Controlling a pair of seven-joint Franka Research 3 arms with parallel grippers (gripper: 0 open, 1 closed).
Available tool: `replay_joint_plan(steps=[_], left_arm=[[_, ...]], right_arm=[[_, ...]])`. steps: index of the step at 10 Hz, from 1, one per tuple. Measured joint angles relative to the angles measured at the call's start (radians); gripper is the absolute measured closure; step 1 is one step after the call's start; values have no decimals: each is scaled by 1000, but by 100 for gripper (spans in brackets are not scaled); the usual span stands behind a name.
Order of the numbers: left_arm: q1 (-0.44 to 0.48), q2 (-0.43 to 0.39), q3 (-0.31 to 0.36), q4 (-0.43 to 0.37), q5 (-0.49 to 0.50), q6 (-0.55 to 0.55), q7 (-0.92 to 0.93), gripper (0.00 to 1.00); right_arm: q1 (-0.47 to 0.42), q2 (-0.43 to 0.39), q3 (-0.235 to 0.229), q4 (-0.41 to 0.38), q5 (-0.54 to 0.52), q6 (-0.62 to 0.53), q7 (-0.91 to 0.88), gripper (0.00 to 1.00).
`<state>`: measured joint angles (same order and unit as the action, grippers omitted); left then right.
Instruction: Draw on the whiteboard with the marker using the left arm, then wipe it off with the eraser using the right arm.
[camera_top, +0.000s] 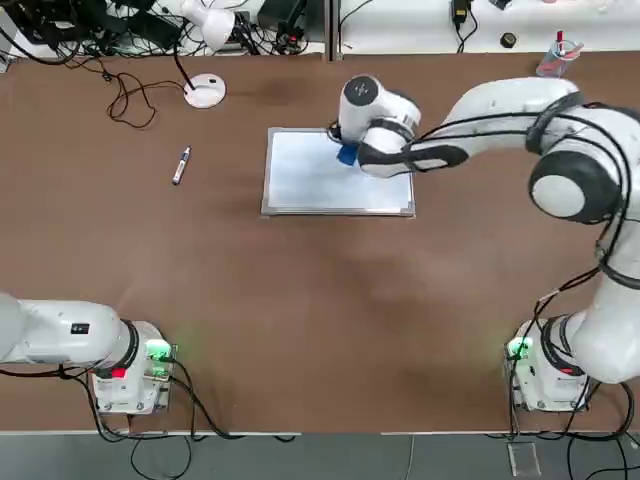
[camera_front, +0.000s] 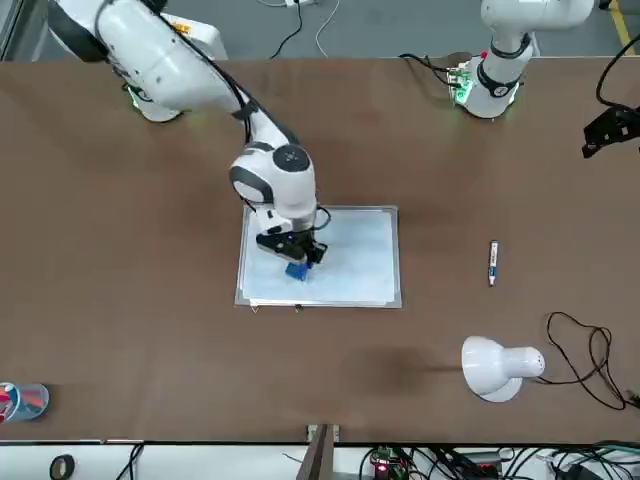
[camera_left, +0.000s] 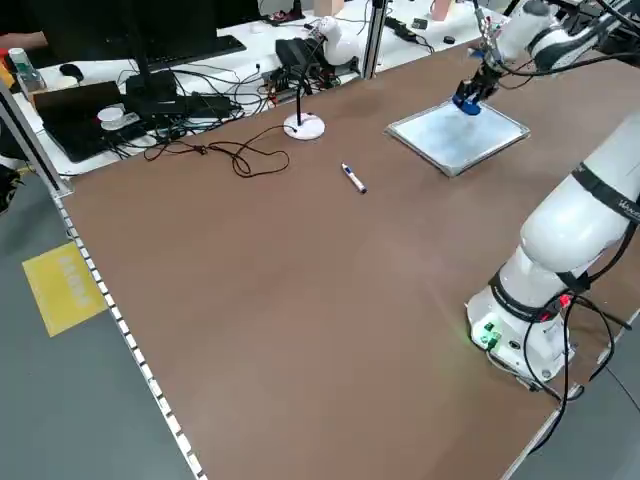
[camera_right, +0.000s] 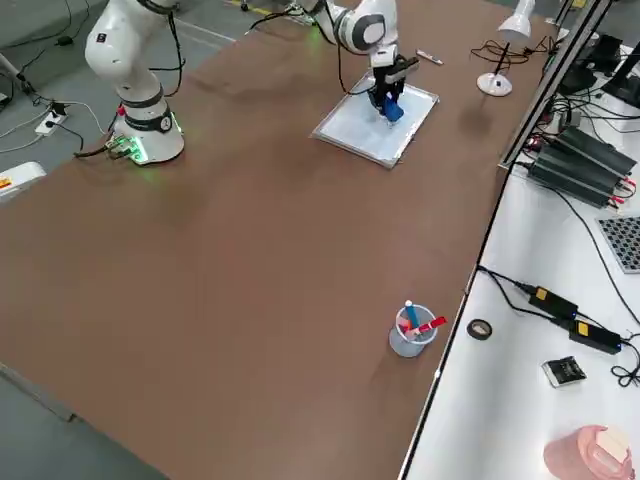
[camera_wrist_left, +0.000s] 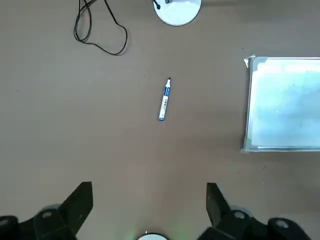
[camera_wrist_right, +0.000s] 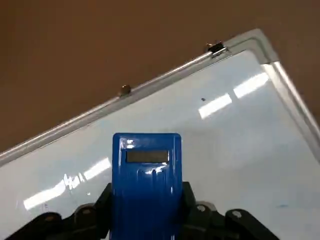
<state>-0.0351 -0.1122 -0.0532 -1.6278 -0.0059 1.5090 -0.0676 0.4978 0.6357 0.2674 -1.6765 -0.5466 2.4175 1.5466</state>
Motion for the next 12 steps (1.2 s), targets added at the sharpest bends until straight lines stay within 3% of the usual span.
replay_joint_plan(steps=[2,6,12], left_arm=[[0,0,0,-3,0,0,0,0],[0,1,0,-5,0,0,0,0],[0,1,0,-5,0,0,0,0]], right_arm=[[-1,-48,3,-71,14,-19,-24,44],[-3,-48,-2,-178,-12,35,-27,44],[-4,-38,-5,-161,-30,46,-27,44]])
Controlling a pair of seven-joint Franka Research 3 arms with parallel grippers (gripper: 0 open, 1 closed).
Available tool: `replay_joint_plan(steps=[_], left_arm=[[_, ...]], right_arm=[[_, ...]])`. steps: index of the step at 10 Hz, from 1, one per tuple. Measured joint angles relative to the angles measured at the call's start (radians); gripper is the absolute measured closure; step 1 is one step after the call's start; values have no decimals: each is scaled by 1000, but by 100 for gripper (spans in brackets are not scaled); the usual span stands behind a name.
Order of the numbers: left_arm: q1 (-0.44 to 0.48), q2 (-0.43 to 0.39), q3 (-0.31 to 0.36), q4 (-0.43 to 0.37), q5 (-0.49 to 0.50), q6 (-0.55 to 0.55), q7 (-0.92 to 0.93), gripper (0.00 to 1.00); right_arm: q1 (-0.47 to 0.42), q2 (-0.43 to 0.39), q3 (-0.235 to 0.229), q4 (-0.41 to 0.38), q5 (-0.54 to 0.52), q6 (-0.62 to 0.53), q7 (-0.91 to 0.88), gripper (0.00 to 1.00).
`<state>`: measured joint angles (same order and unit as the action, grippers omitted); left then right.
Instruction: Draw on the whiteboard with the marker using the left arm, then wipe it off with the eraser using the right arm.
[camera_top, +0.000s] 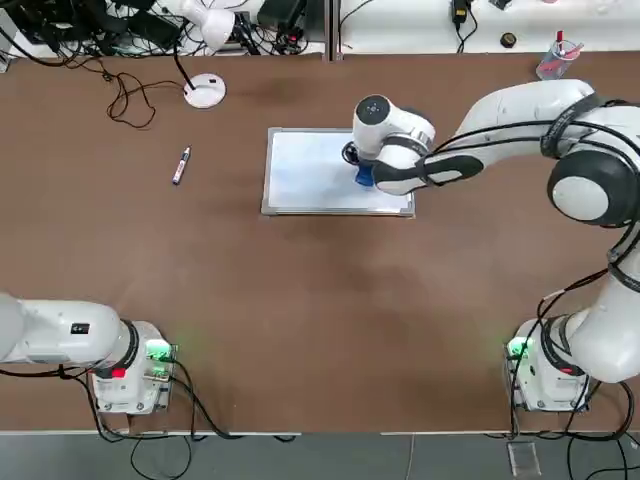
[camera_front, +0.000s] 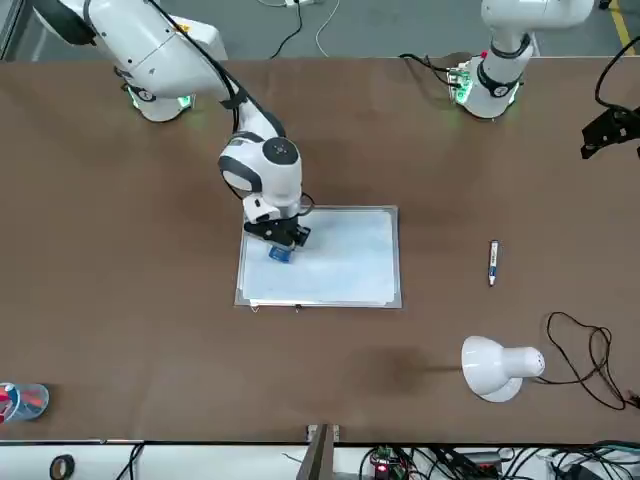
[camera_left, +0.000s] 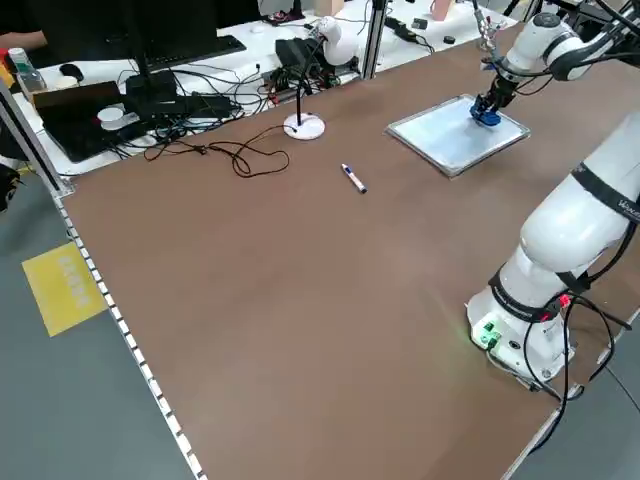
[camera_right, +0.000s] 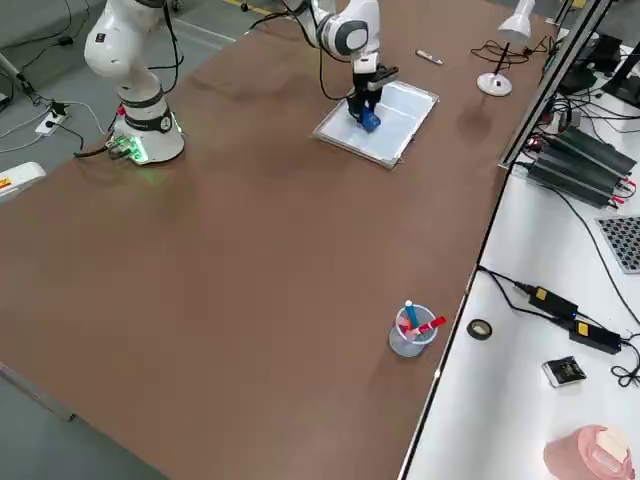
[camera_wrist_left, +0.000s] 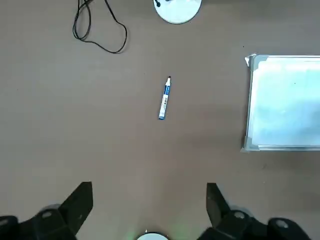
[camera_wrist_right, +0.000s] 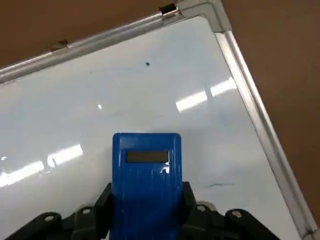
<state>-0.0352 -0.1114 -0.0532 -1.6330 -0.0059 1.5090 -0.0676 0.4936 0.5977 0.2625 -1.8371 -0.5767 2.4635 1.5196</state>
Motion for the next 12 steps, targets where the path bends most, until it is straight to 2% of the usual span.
replay_joint_plan(steps=[4,7,12], left_arm=[[0,0,0,0,0,0,0,0],[0,0,0,0,0,0,0,0],[0,0,0,-1,0,0,0,0]], right_arm=[[8,57,-7,45,-71,1,33,44],[19,80,-8,78,-85,-1,62,44],[74,173,-13,223,-134,-17,148,44]])
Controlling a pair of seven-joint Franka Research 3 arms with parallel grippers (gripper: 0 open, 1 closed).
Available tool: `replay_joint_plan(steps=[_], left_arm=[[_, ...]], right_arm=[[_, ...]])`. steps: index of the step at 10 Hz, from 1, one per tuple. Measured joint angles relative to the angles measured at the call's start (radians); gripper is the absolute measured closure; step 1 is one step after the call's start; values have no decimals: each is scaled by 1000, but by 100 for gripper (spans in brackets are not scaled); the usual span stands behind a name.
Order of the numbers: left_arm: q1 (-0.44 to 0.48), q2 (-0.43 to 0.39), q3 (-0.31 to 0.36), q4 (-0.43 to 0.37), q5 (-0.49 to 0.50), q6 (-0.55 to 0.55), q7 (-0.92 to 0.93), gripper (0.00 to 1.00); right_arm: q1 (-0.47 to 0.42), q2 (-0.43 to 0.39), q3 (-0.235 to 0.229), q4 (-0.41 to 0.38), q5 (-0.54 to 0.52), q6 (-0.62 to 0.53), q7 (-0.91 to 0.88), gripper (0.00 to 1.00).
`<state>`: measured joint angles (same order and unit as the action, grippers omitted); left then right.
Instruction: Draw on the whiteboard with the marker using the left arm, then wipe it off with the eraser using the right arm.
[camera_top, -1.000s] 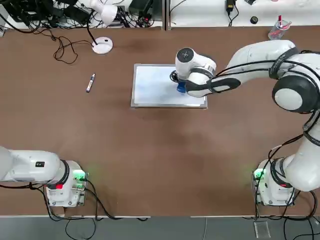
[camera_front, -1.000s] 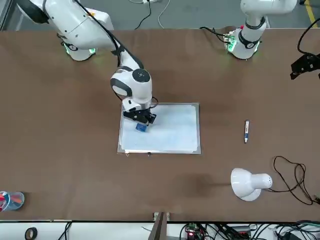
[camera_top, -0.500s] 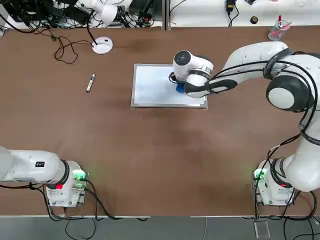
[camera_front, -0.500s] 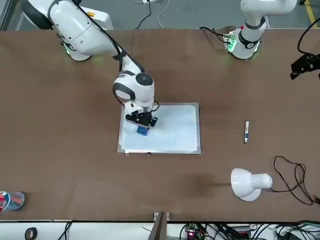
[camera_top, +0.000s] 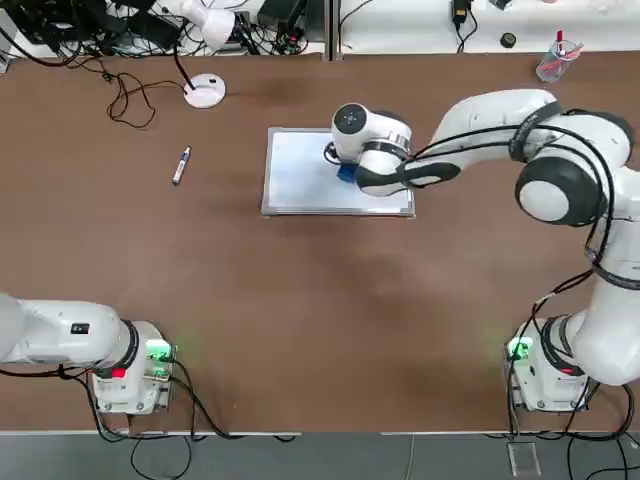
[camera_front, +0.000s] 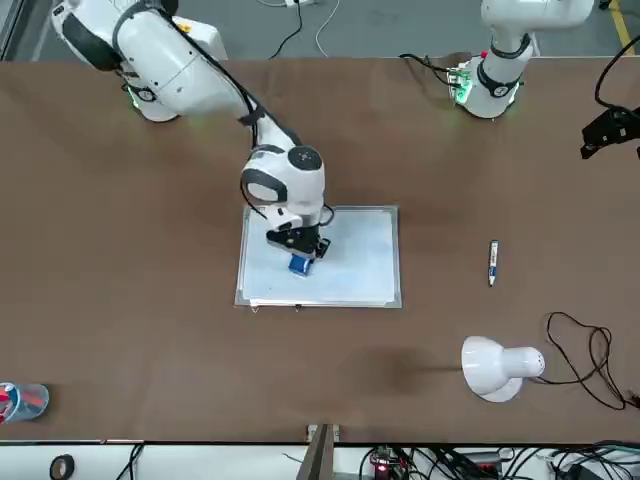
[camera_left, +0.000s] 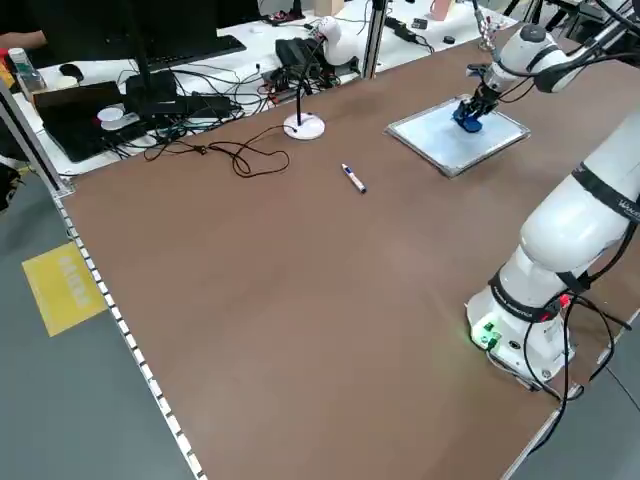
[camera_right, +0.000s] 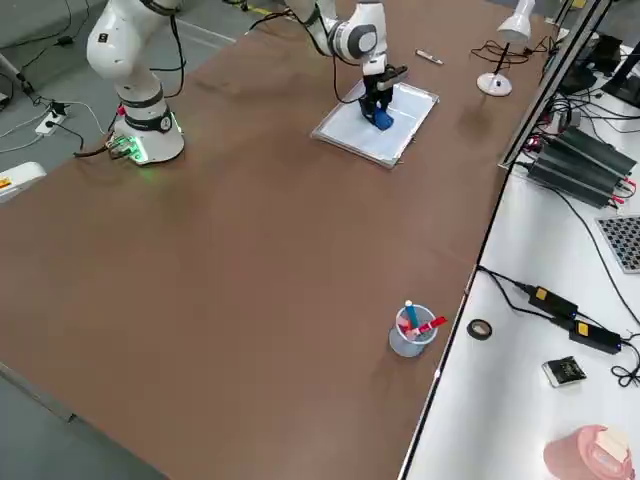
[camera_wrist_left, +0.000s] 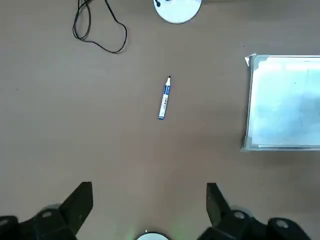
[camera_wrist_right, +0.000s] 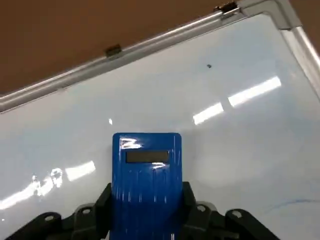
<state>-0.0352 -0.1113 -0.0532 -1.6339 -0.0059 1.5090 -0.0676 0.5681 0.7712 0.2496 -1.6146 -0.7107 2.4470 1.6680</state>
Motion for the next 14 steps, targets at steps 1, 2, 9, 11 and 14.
replay_joint_plan(steps=[1,2,9,11,14], left_arm=[[0,0,0,0,0,0,0,0],[0,0,0,0,0,0,0,0],[0,0,0,0,0,0,0,0],[0,0,0,0,0,0,0,0],[0,0,0,0,0,0,0,0]], right_arm=[[10,15,-1,24,-14,-8,13,44],[19,30,-1,46,-33,-14,32,44],[76,114,-5,183,-104,-38,139,44],[89,130,-5,213,-105,-36,168,44],[88,135,-5,225,-102,-17,179,44]])
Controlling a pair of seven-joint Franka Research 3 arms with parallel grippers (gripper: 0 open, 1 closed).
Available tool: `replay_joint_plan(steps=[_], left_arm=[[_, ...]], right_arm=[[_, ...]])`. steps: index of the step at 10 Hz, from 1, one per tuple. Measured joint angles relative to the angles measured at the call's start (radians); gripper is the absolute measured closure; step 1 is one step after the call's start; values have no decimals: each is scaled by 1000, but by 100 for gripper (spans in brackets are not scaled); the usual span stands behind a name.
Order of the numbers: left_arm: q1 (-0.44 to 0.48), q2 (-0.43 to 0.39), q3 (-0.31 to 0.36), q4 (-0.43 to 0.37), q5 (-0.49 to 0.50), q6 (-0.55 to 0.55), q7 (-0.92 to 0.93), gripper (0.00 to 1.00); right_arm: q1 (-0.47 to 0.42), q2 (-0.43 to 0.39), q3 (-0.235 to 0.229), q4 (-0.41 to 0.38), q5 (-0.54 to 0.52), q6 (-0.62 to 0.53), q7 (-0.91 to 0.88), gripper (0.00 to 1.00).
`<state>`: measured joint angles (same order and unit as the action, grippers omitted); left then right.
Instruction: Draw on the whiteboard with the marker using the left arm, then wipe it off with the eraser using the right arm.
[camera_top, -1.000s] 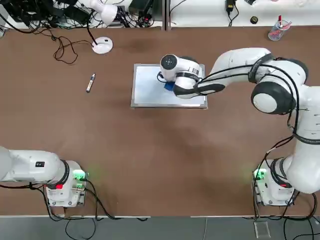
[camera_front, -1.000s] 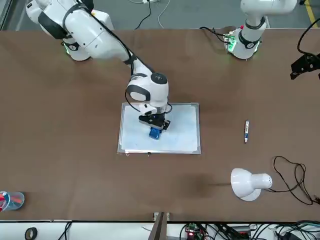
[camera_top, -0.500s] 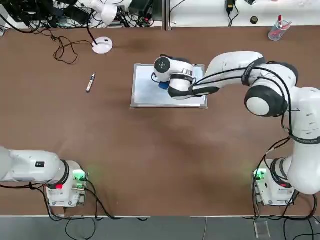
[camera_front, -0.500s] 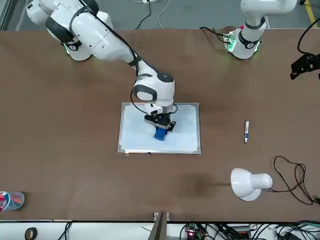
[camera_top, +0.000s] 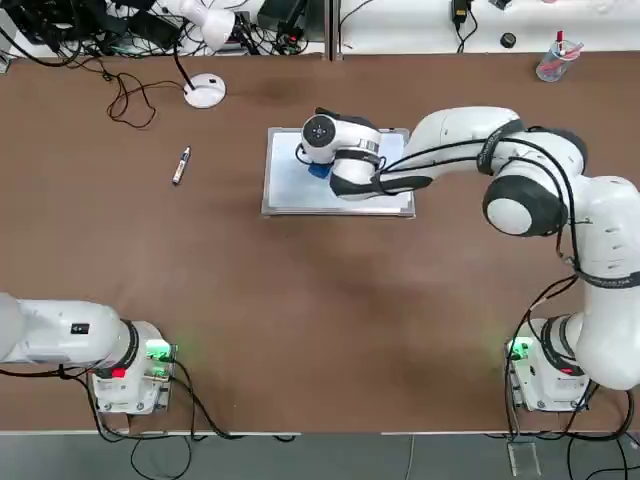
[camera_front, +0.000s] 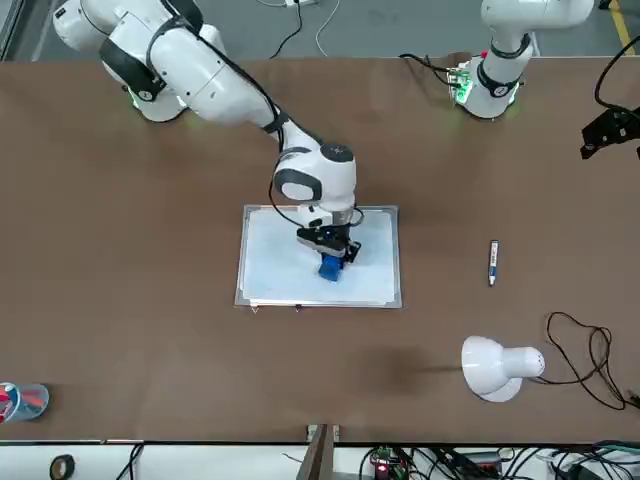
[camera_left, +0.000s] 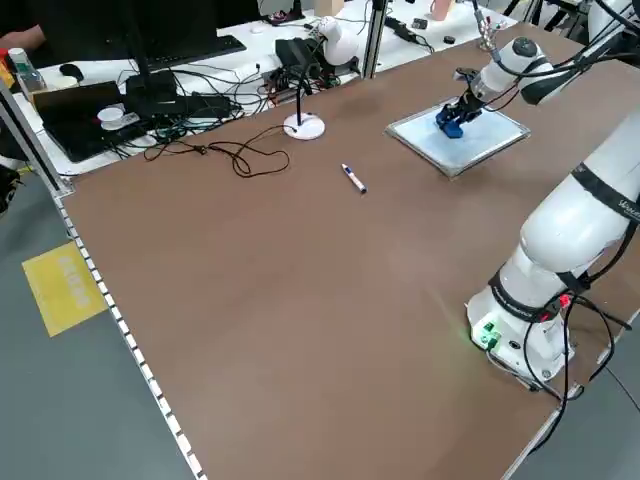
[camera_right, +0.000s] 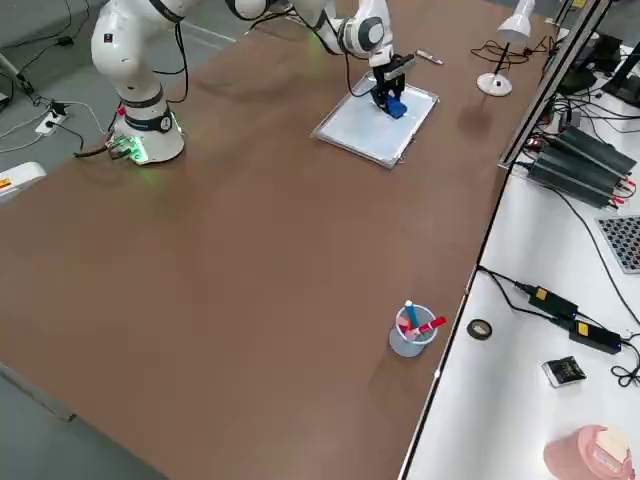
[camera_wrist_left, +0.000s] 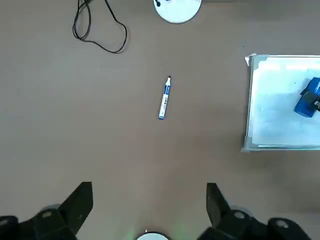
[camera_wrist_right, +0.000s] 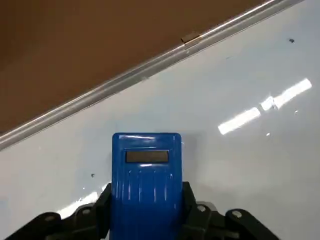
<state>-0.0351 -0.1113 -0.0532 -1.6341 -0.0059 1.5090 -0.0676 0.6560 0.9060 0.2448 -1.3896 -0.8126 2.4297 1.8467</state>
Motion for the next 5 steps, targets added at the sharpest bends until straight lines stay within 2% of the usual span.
replay_joint_plan(steps=[2,5], left_arm=[[0,0,0,0,0,0,0,0],[0,0,0,0,0,0,0,0]], right_arm=[[-31,-25,-1,-22,21,1,-54,44],[-137,-130,0,-109,135,5,-301,44]])
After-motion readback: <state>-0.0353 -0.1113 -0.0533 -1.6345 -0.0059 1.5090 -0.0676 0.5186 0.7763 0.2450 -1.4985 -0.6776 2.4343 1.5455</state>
